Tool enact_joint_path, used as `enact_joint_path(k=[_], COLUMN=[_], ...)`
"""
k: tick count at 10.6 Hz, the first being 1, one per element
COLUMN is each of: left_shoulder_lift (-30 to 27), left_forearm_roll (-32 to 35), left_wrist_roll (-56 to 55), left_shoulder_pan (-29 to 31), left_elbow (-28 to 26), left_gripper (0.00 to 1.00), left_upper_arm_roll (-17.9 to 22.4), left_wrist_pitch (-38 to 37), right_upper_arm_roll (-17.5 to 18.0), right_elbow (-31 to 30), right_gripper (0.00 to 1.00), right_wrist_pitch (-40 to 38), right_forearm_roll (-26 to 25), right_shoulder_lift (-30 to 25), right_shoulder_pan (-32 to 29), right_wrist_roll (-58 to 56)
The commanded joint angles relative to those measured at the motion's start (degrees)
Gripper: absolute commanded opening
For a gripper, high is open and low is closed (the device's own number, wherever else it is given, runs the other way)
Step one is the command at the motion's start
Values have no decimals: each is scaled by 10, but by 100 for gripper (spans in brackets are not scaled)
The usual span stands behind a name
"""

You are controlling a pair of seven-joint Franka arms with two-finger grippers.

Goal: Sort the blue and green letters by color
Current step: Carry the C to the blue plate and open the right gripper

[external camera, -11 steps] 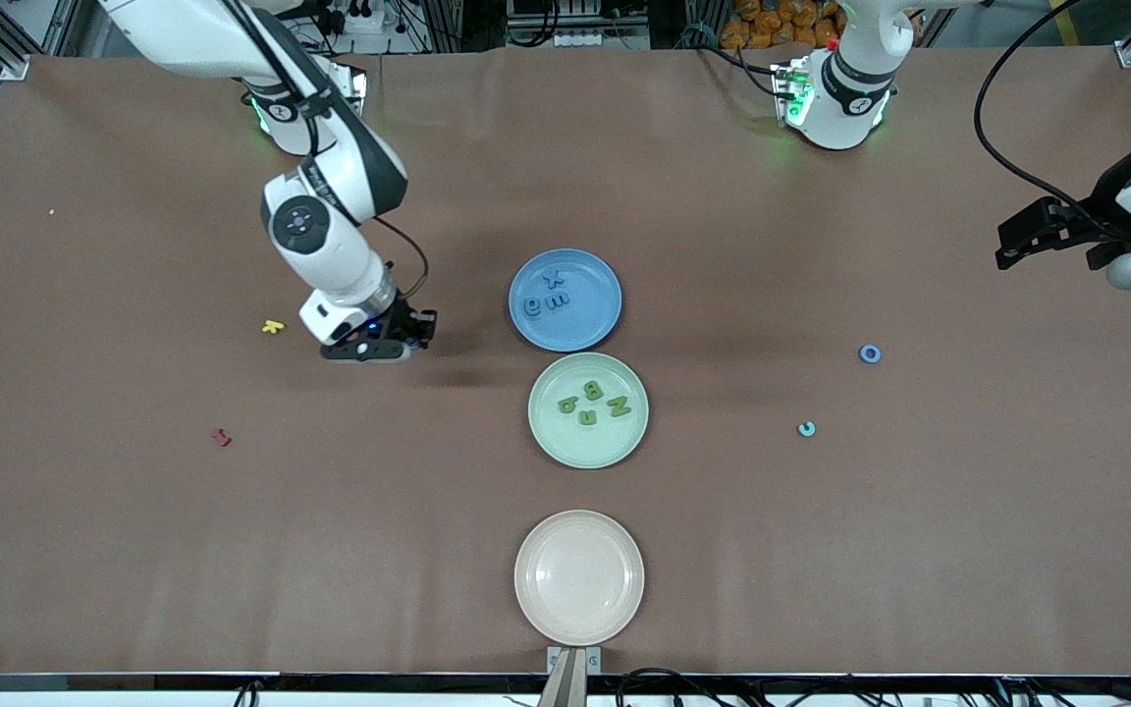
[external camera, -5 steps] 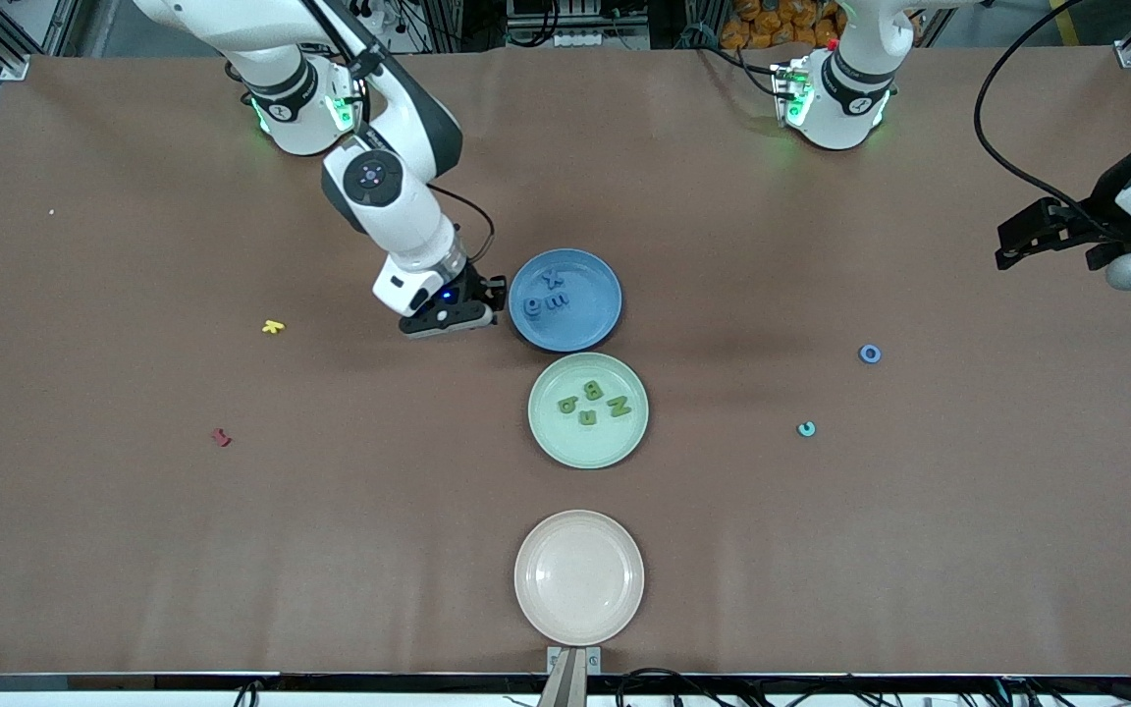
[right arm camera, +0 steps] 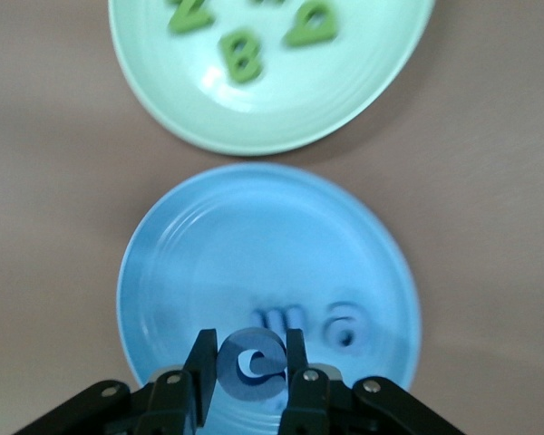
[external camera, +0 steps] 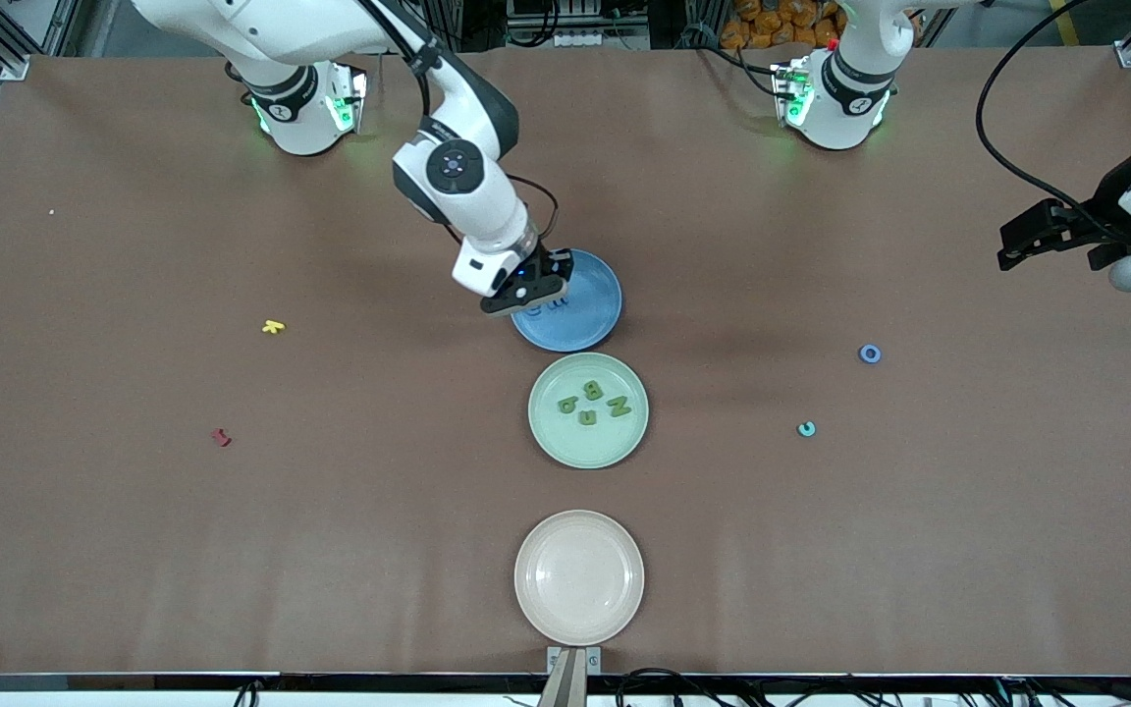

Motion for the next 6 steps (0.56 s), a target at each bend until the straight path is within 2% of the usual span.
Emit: enact_joint_path(k=[1,2,4,6], left_shoulder_lift=[-10,-10,-10,-9], left_forearm_roll=[-13,-13,-13,-13], left_wrist_roll=[16,16,16,16], left_shoulder_pan=[5,5,5,5], left_elbow=[-10,-10,-11,-11], left_gripper=[100,100,100,100], left_upper_arm_roll=[0,-1,-2,-2], left_wrist_pitch=[5,4,4,4], right_upper_arm_roll=[-1,0,0,-2], right_elbow=[31,31,28,26], right_gripper=[100,100,100,100], right_wrist_pitch=[-3,-9,-29,-98], right_forearm_roll=[4,2,2,0], right_shoulder_lift=[31,28,17,-12], right_shoulder_pan=[20,23,13,-30], right_wrist_roll=[117,151,150,149])
